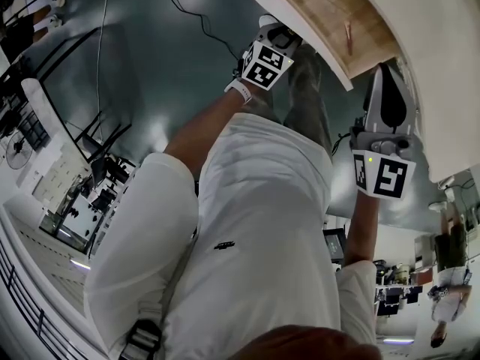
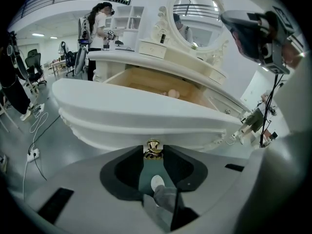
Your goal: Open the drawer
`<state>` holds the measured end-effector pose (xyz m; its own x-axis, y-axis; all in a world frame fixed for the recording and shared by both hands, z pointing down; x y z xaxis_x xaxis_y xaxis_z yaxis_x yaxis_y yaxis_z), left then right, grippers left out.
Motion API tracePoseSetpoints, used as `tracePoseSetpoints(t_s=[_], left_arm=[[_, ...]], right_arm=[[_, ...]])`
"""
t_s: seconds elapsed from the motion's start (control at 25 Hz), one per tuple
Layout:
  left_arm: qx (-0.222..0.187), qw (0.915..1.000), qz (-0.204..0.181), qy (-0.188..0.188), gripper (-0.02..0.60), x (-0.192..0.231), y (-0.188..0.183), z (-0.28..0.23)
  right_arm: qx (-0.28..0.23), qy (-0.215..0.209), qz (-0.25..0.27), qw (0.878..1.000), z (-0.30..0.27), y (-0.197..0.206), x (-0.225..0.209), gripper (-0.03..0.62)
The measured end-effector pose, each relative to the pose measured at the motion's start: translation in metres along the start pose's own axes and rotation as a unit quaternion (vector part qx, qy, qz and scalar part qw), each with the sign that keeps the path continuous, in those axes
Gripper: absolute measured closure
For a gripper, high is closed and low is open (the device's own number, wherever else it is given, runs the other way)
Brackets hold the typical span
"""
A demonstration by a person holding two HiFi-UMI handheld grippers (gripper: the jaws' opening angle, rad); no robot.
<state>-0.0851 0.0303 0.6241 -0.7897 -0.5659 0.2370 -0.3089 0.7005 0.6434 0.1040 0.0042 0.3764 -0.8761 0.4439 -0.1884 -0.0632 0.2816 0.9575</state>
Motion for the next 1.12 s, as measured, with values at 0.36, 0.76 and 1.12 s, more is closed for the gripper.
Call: tracePoseSetpoints(t_s=[0.36,0.76,1.12], left_arm=[[-0.001,0.9998,0.019,0.003,0.449,0.0,0.0,0.002],[-0.013,0.9999,0.007,0.004,0.376,-0.002,-0.011,0.023],[-0.048,0.9987,0.012,-0.016,0.421,-0.003,-0.043,0.043]], right_arm=[[-0.003,-0.004,0.003,1.0,-0.001,-0.009,0.003,0.583],[-0.011,-0.002,0.004,1.0,-0.004,-0.02,0.002,0.583],[-0.031,0.004,0.003,1.0,-0.005,-0.036,-0.005,0.583]])
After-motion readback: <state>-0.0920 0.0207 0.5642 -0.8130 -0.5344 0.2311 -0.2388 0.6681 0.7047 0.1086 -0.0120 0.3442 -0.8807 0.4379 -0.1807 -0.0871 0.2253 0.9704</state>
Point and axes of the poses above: the fingertips, and each gripper's own axes: z backward along the fingers, x to its left, y out of its underside, the point moved 5 cm from there along z, backward along the fingers, and after that the axes turned 9 degrees about -x, right-handed, at the moved point
